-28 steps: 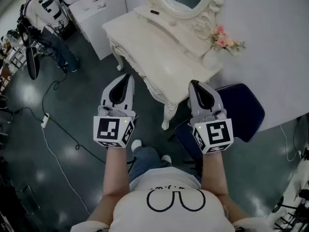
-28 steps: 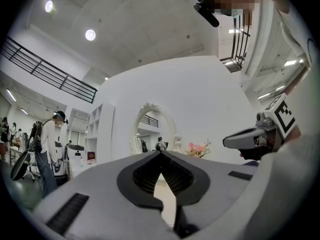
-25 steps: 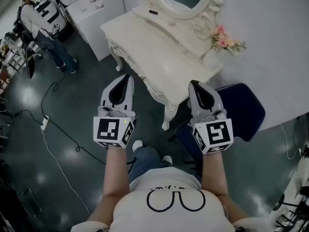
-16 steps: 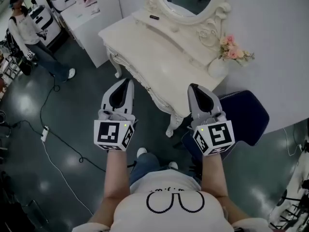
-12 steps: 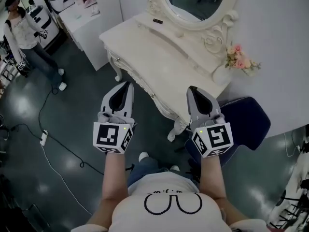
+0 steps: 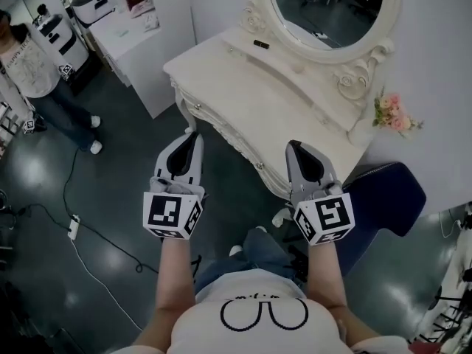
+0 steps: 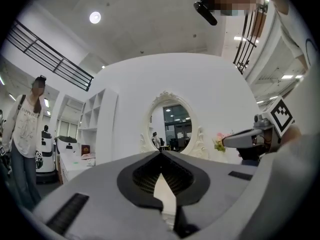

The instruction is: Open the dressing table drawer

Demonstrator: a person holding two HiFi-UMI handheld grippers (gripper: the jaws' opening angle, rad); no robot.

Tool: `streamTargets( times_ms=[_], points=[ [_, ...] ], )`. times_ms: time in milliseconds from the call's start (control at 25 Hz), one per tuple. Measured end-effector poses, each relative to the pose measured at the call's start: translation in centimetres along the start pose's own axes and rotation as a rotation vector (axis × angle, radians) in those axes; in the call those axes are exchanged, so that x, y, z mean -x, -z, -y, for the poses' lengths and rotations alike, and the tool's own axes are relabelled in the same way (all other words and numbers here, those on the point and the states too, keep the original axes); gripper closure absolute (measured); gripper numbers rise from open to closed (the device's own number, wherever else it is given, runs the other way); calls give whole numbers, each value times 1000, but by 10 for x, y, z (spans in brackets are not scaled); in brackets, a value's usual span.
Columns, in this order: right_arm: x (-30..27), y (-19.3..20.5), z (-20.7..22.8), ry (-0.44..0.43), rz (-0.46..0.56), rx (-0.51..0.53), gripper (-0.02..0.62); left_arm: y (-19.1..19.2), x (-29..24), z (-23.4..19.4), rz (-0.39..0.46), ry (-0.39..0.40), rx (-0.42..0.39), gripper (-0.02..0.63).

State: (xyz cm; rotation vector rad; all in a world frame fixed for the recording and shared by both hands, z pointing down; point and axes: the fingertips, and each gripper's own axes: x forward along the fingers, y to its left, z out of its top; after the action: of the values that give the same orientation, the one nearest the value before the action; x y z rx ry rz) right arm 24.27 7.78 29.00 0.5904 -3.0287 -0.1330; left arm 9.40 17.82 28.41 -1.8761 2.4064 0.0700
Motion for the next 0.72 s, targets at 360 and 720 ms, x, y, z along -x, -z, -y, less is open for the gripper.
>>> streamTargets(
  times_ms=[360,720],
  points=[
    [-100,14,-3,-13,-39,28,598,31,-41,-90,-9,-52,60,607],
    [-241,33,12,17,-61,22,598,64,-152,-174,-44,30,63,607]
  ],
)
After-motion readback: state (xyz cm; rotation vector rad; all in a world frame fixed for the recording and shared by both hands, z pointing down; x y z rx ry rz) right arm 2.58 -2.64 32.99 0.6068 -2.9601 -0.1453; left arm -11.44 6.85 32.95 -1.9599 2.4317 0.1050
